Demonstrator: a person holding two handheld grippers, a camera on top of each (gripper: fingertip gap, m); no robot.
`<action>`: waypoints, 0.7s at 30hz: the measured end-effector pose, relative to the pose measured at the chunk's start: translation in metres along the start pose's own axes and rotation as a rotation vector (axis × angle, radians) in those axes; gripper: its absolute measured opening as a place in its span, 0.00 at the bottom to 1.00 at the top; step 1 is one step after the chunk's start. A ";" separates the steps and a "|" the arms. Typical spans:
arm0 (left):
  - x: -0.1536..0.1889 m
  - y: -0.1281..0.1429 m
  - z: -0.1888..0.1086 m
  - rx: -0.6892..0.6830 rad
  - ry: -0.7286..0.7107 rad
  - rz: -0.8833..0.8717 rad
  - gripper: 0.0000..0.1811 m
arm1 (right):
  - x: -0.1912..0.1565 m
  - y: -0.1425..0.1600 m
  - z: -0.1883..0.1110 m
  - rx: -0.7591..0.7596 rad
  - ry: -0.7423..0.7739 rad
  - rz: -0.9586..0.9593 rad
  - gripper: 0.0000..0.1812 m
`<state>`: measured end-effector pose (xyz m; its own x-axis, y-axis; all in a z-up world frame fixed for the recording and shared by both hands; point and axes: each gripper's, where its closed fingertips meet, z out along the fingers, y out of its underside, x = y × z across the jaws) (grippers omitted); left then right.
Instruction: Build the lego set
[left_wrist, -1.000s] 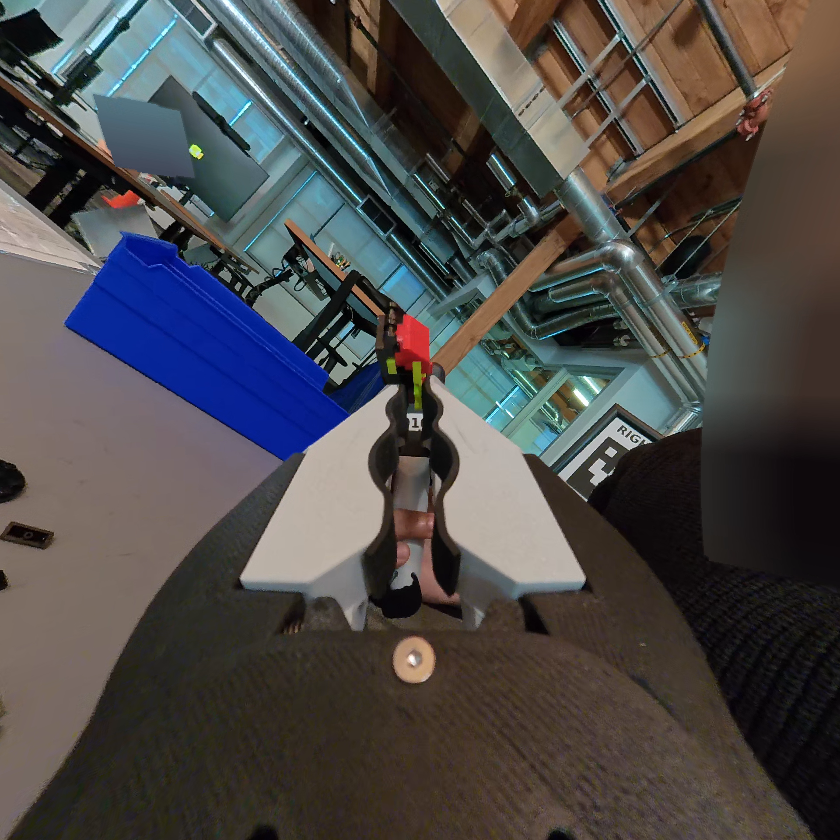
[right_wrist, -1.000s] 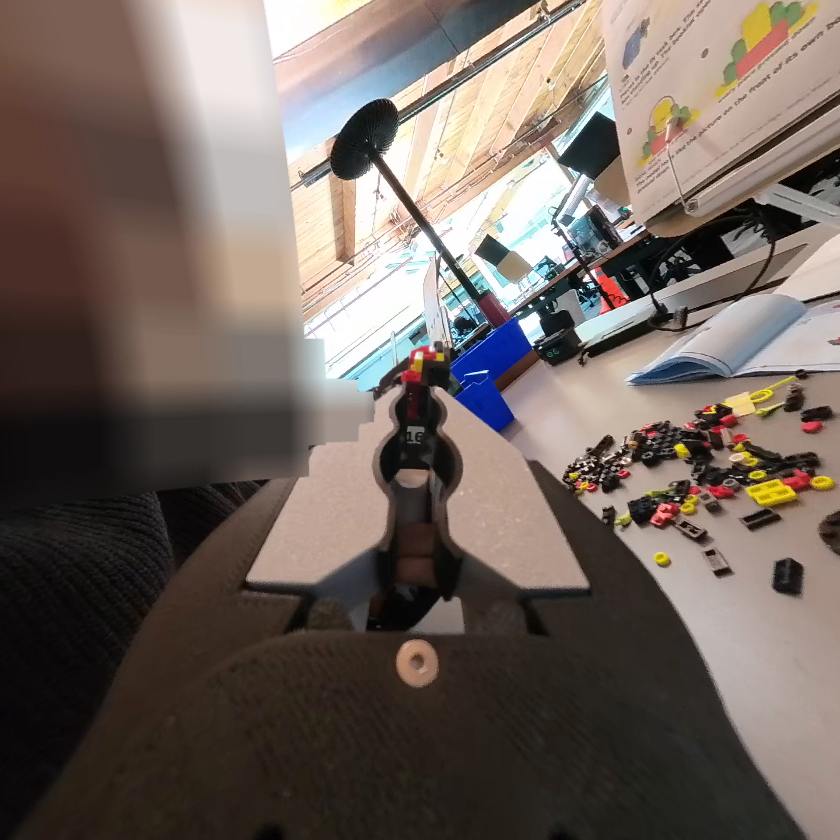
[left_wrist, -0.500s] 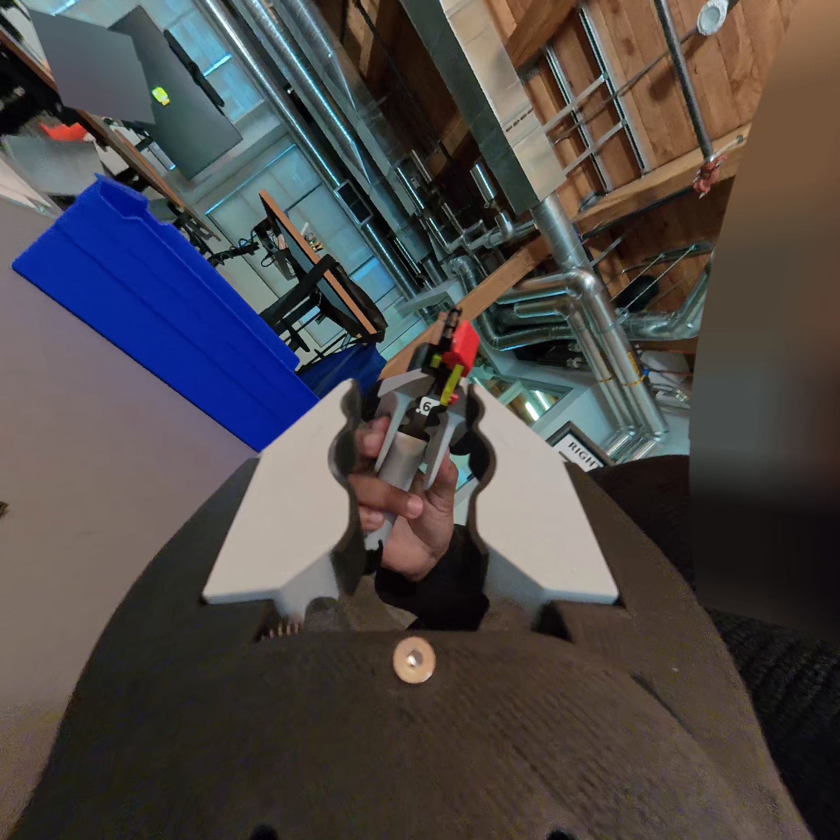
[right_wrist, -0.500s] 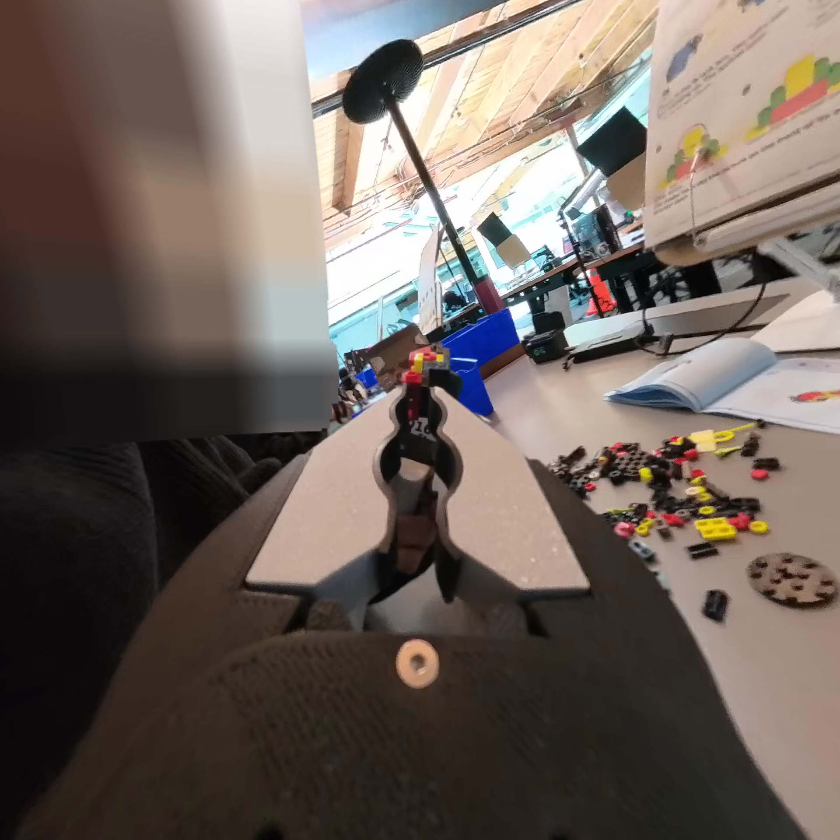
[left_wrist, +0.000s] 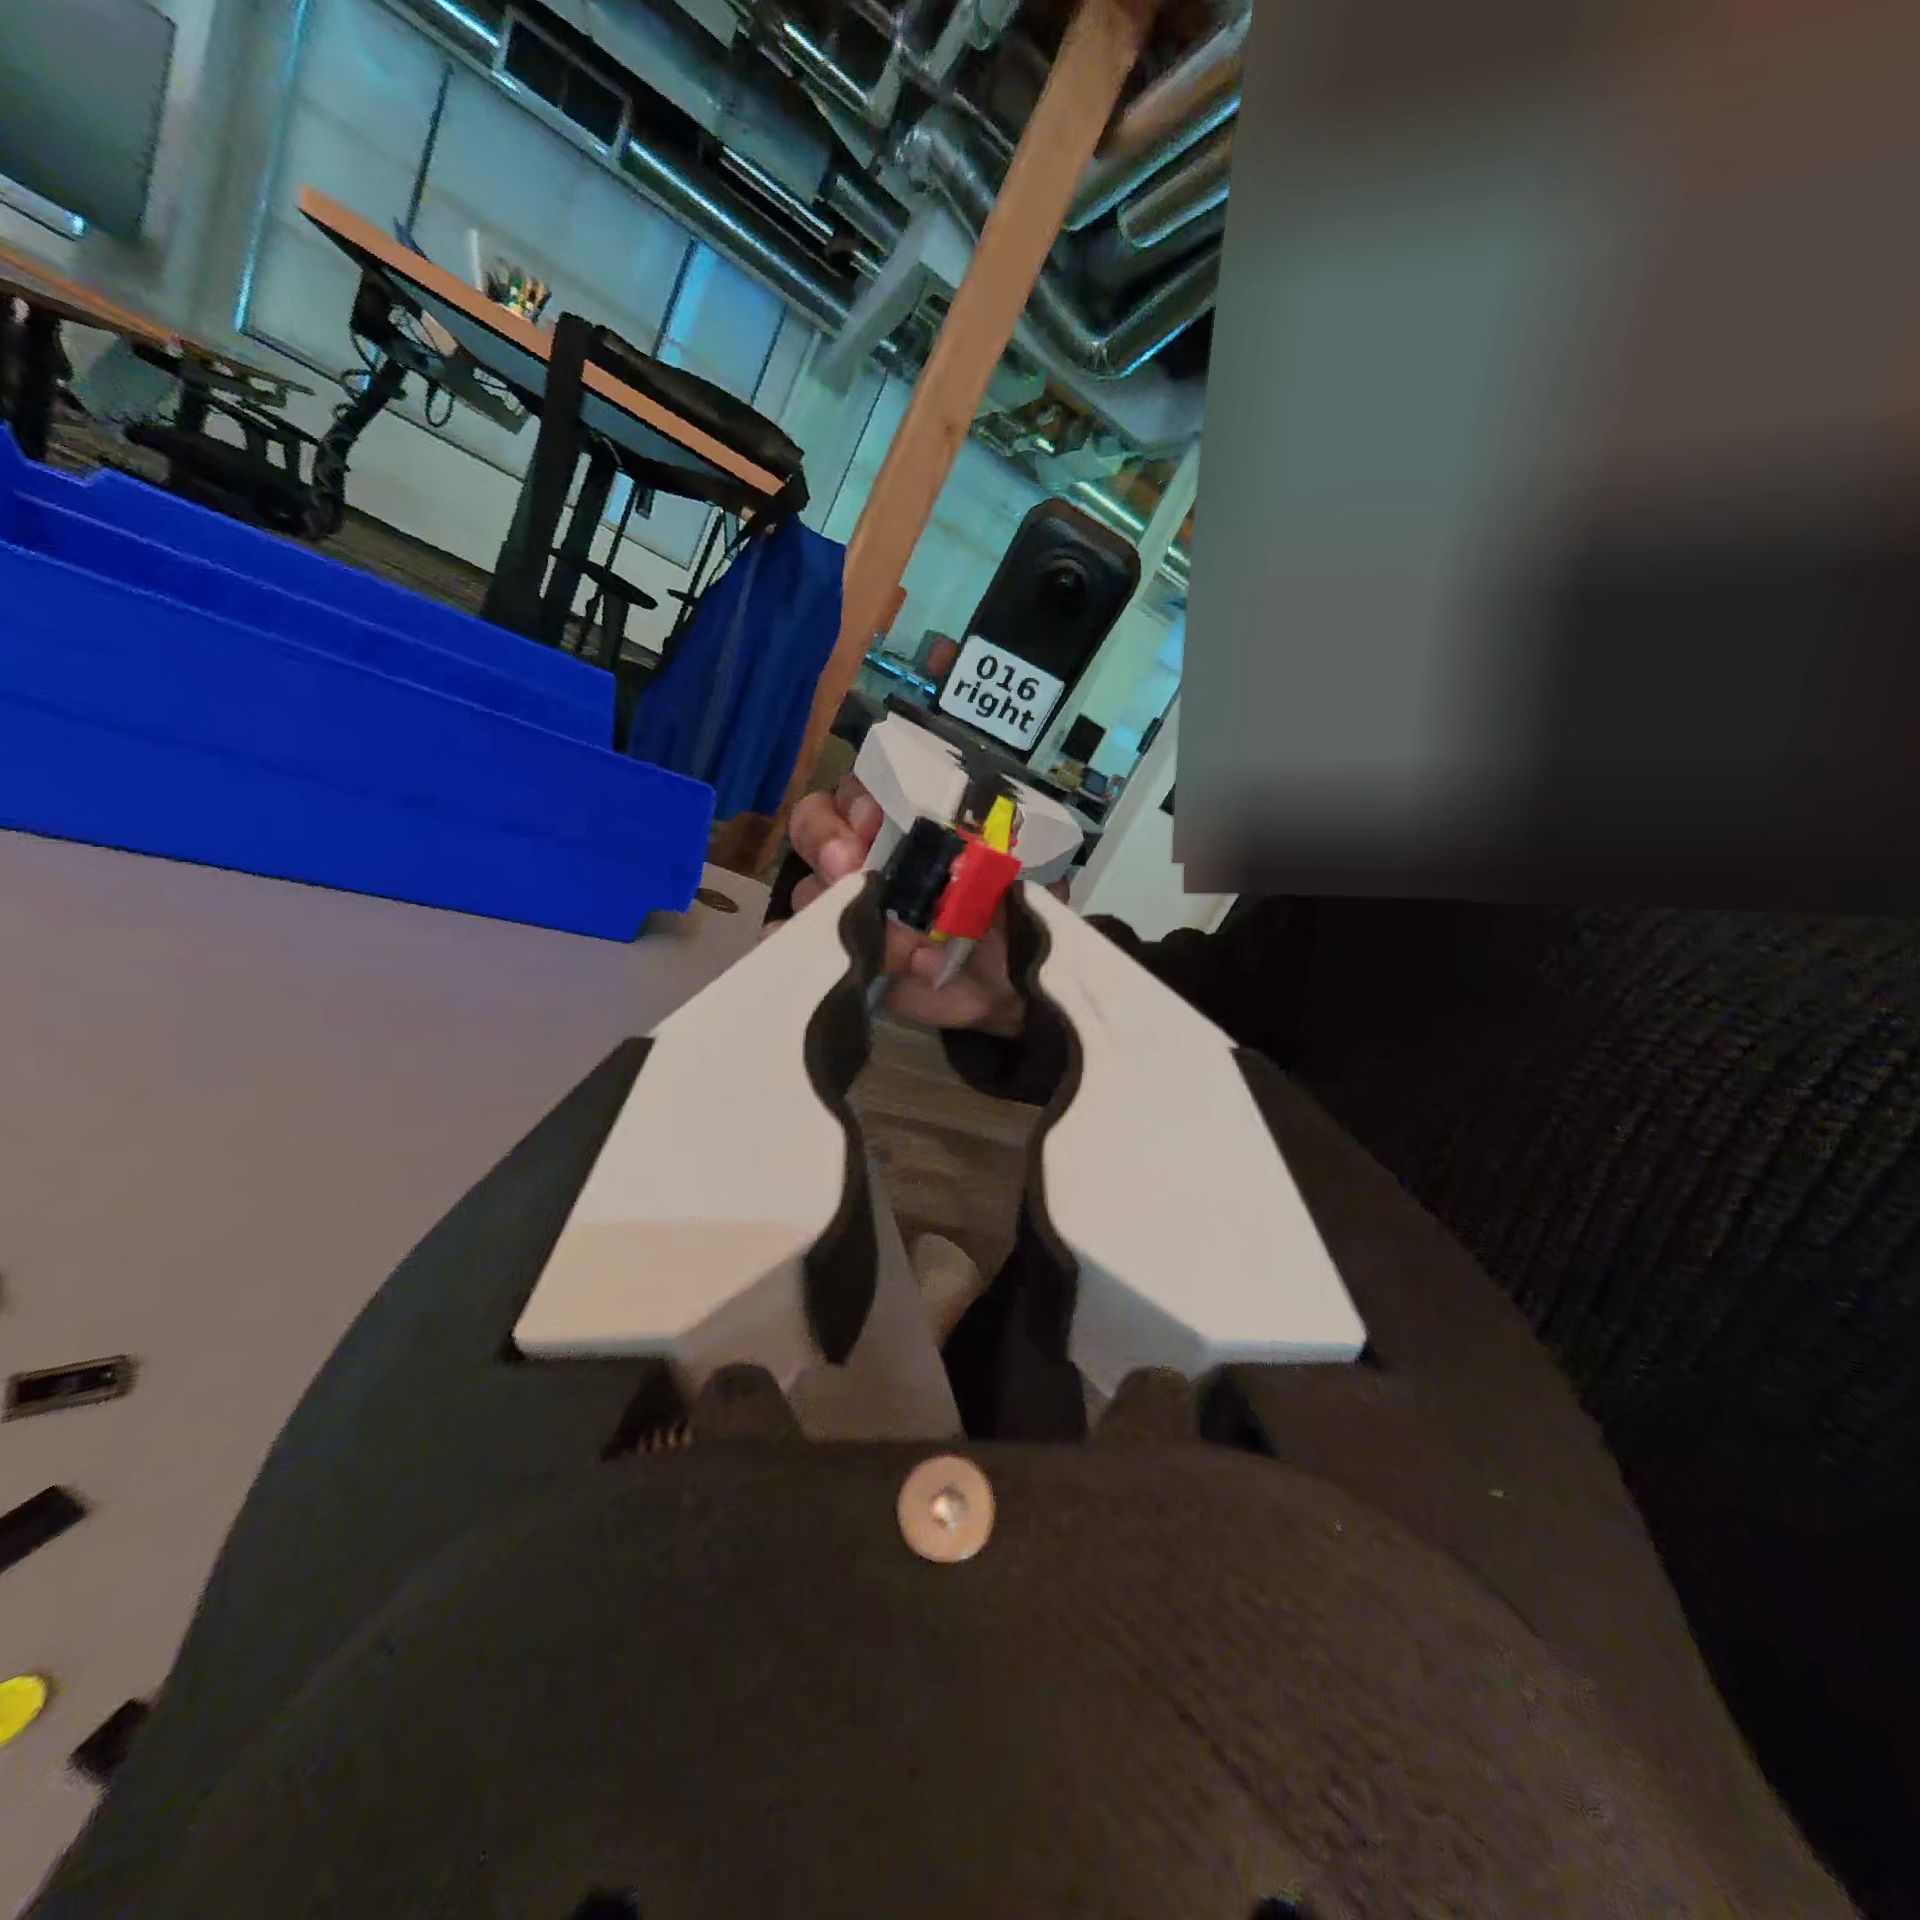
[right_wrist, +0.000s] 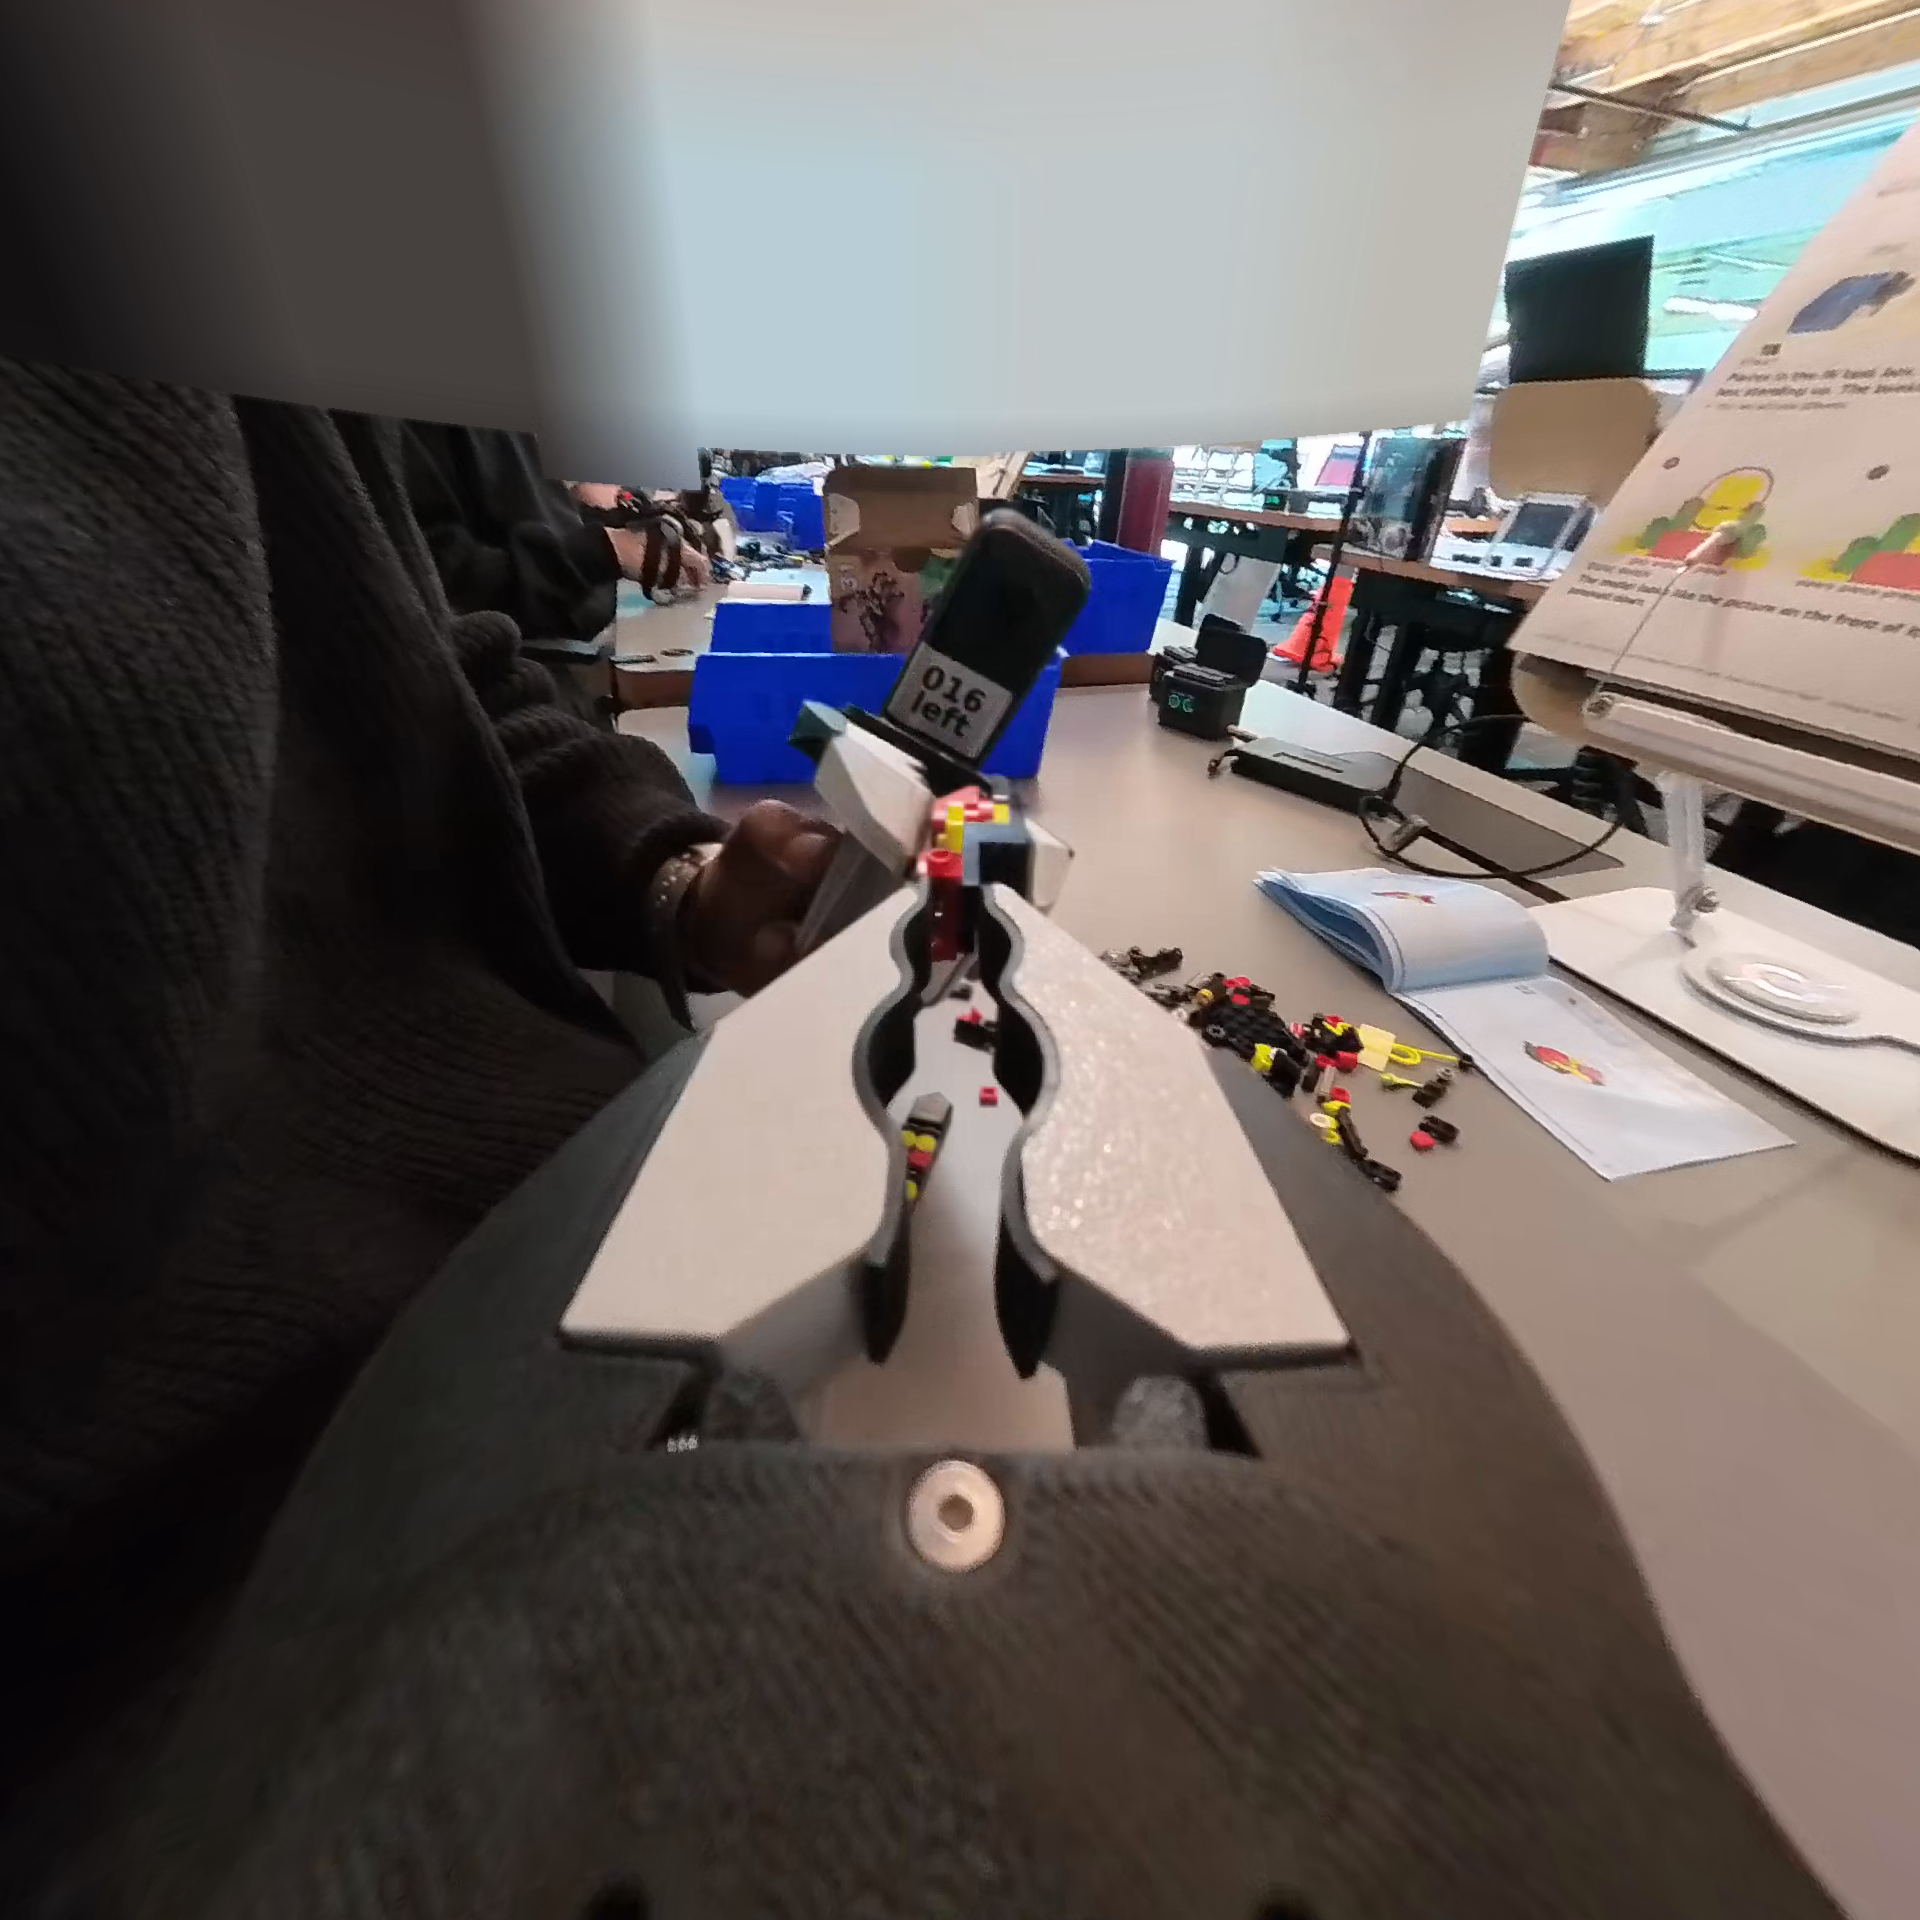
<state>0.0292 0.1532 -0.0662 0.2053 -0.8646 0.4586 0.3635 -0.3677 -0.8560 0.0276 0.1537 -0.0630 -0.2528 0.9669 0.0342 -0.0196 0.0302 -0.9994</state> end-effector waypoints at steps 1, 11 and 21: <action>0.000 0.002 0.000 -0.016 0.001 0.007 0.11 | 0.000 0.000 -0.001 0.002 -0.004 0.004 0.03; 0.001 -0.005 -0.004 0.008 -0.035 0.120 0.11 | 0.006 -0.007 -0.005 0.081 0.001 0.047 0.13; -0.052 0.003 -0.013 0.059 -0.181 -0.368 0.10 | 0.021 0.011 -0.004 -0.020 0.106 -0.020 0.21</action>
<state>0.0076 0.1927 -0.0963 0.2065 -0.6032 0.7704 0.4930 -0.6159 -0.6145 0.0257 0.1756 -0.0737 -0.1487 0.9874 0.0534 -0.0043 0.0534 -0.9986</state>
